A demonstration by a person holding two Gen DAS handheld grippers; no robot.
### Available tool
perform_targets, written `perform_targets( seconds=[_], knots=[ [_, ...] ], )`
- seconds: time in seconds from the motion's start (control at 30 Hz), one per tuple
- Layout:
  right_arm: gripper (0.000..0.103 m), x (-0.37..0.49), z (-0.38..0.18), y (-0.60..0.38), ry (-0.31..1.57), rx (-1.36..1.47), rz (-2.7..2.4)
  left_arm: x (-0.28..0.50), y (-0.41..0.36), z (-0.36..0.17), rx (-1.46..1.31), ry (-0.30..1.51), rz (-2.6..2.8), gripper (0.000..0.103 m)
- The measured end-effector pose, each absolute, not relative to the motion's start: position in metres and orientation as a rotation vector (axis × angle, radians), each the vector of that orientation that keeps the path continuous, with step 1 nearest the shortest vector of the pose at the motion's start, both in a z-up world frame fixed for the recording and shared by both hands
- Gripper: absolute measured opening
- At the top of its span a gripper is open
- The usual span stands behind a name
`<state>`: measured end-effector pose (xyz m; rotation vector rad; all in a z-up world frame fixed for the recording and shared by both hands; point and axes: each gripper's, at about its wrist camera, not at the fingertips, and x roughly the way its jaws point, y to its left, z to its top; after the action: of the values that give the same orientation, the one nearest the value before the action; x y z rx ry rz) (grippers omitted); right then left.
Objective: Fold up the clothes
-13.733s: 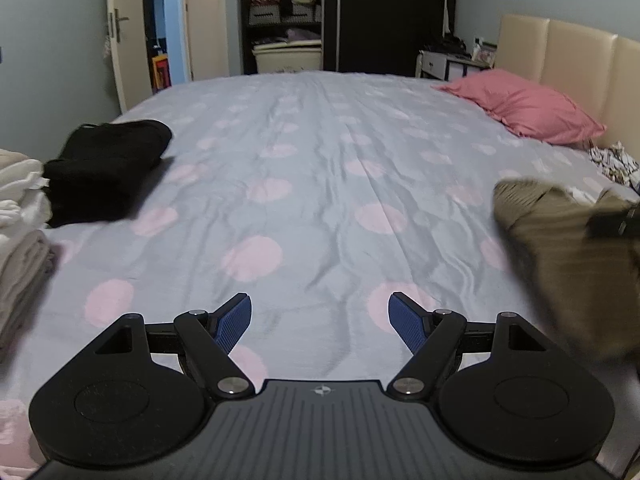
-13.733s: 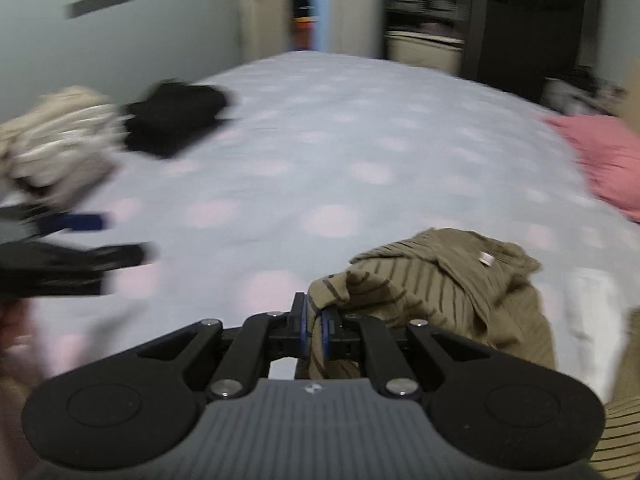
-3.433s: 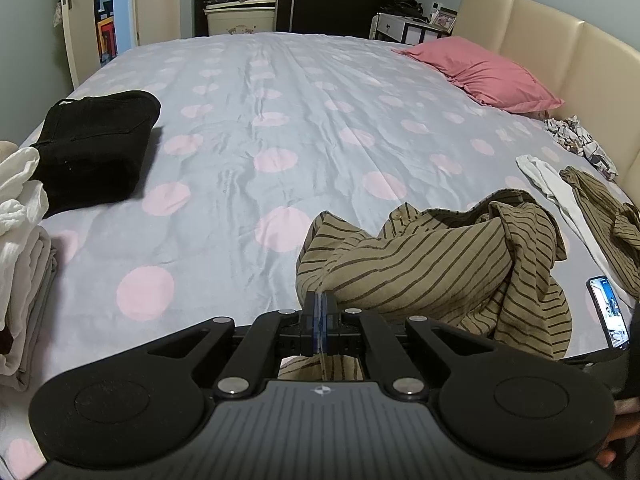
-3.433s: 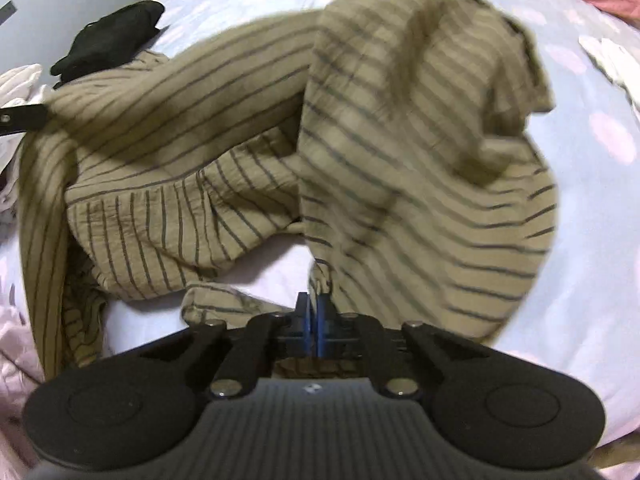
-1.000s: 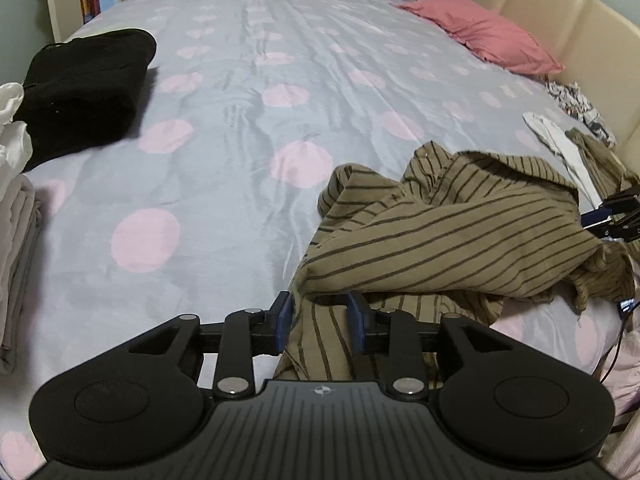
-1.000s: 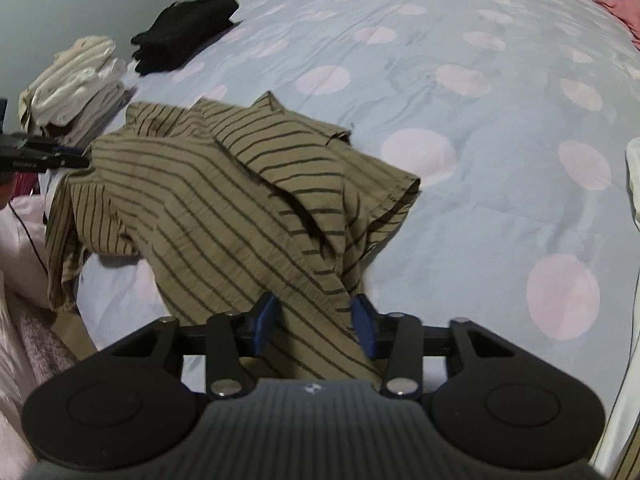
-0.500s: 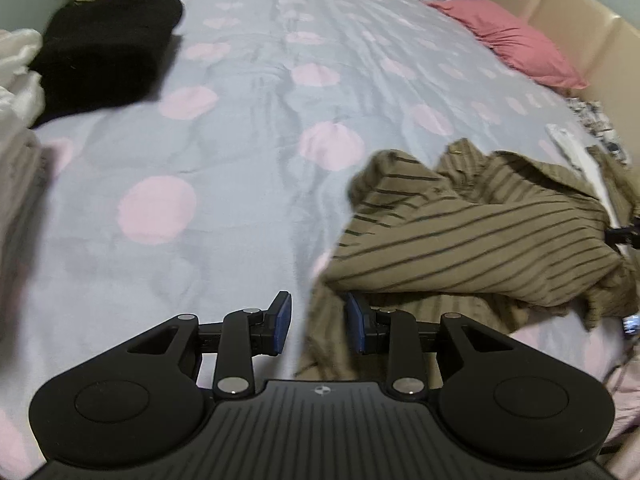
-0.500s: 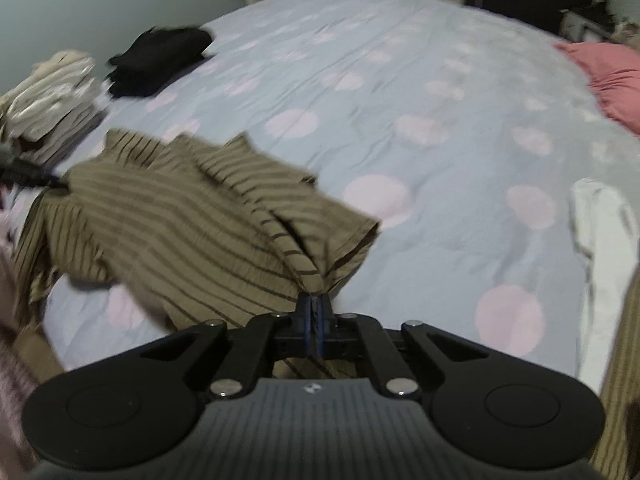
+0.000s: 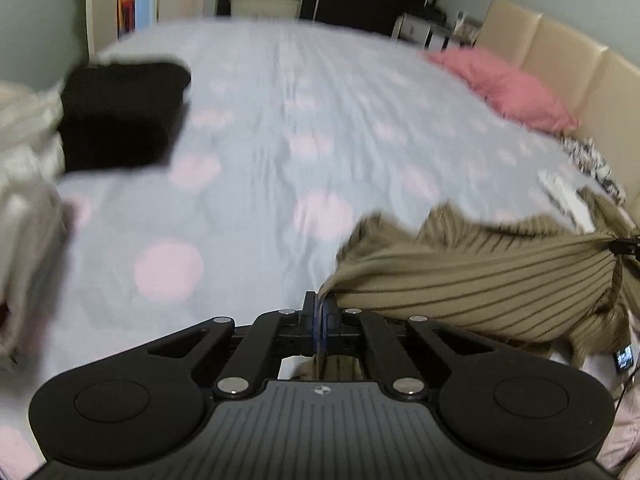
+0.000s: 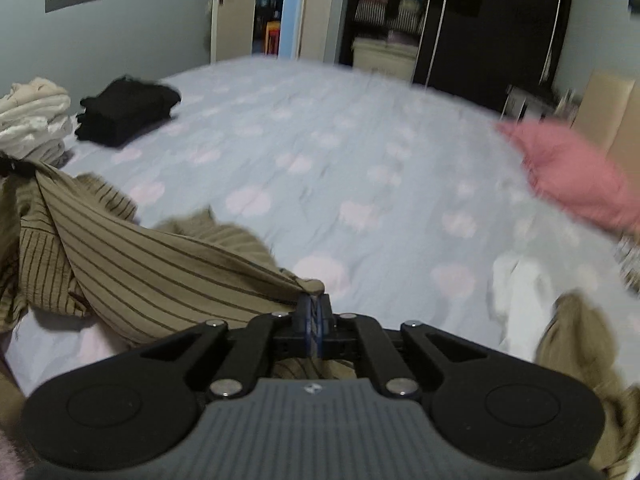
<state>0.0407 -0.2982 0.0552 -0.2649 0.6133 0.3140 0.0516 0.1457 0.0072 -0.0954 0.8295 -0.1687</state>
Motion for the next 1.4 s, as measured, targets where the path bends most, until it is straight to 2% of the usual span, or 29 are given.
perform_targets(
  seconds=[0.17, 0.4, 0.57, 0.7, 0.83, 0.97, 1.17, 1.4],
  knots=[
    [0.003, 0.021, 0.128, -0.285, 0.416, -0.362, 0.244, 0.041, 0.144, 0.074, -0.074, 0.630, -0.147, 0.000],
    [0.002, -0.024, 0.257, -0.269, 0.078, -0.448, 0.121, 0.012, 0.139, 0.199, -0.026, 0.284, -0.138, 0.000],
    [0.002, -0.072, 0.328, -0.260, -0.164, -0.475, 0.017, -0.028, 0.126, 0.279, 0.013, 0.021, -0.113, 0.000],
    [0.002, -0.110, 0.368, -0.259, -0.307, -0.465, -0.047, -0.063, 0.111, 0.322, 0.017, -0.144, -0.112, 0.000],
    [0.002, -0.137, 0.396, -0.256, -0.375, -0.473, -0.083, -0.096, 0.094, 0.354, 0.031, -0.278, -0.114, 0.000],
    [0.002, -0.158, 0.407, -0.251, -0.432, -0.496, -0.105, -0.113, 0.086, 0.378, 0.037, -0.324, -0.115, 0.000],
    [0.002, -0.180, 0.415, -0.245, -0.501, -0.504, -0.102, -0.137, 0.085, 0.388, 0.053, -0.389, -0.077, 0.000],
    [0.003, -0.162, 0.414, -0.235, -0.471, -0.499, -0.083, -0.148, 0.082, 0.392, 0.058, -0.426, -0.015, 0.000]
  ],
)
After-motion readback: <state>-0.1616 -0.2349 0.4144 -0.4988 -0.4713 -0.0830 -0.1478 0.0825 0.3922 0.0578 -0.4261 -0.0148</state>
